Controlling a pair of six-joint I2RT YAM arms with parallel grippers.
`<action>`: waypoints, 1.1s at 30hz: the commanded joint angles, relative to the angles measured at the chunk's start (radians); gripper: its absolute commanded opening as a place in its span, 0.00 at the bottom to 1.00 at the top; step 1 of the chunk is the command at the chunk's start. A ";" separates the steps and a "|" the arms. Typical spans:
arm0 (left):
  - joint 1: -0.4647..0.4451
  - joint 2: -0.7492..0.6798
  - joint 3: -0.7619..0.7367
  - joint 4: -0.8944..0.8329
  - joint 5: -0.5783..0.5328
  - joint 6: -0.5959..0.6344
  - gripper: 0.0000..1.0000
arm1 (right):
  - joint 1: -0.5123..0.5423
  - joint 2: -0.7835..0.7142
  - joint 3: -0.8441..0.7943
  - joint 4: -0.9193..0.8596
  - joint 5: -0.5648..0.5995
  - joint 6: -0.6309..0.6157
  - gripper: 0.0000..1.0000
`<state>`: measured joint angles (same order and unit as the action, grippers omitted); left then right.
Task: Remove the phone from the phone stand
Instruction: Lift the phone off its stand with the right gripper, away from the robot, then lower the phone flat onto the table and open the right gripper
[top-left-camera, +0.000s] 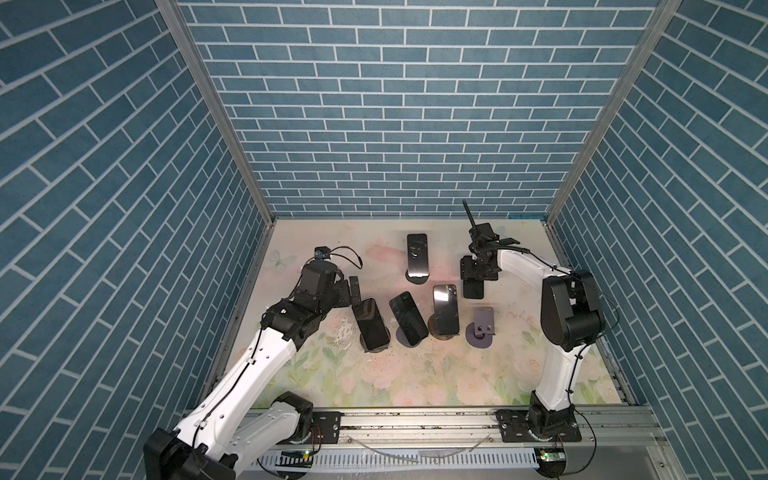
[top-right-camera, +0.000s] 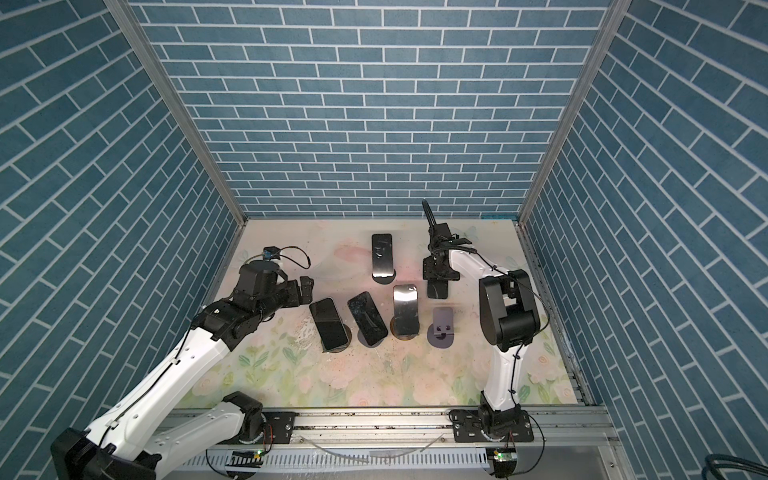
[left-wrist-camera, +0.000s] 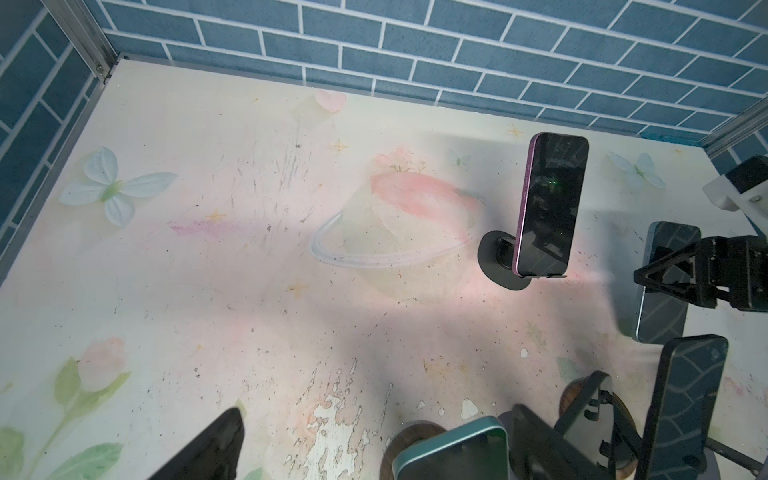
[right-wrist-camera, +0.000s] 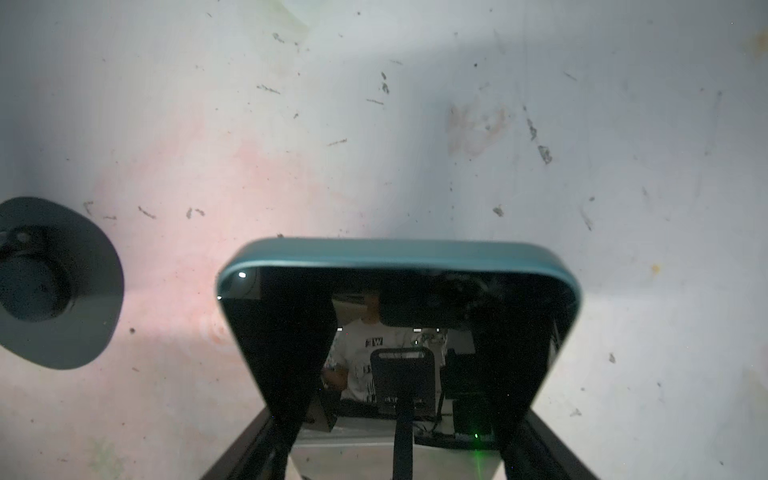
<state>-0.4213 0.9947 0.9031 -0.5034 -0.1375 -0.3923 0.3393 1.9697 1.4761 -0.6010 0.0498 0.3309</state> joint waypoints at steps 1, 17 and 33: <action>-0.005 -0.002 -0.003 -0.015 -0.028 0.020 1.00 | -0.011 0.040 0.079 -0.027 -0.041 -0.036 0.64; -0.005 -0.019 -0.026 -0.007 -0.031 0.009 1.00 | -0.017 0.160 0.166 -0.119 -0.024 -0.083 0.67; -0.005 -0.058 -0.029 -0.017 -0.030 0.007 1.00 | -0.023 0.216 0.186 -0.152 -0.010 -0.040 0.73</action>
<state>-0.4217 0.9482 0.8852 -0.5037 -0.1596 -0.3855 0.3214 2.1567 1.6299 -0.7052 0.0265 0.2829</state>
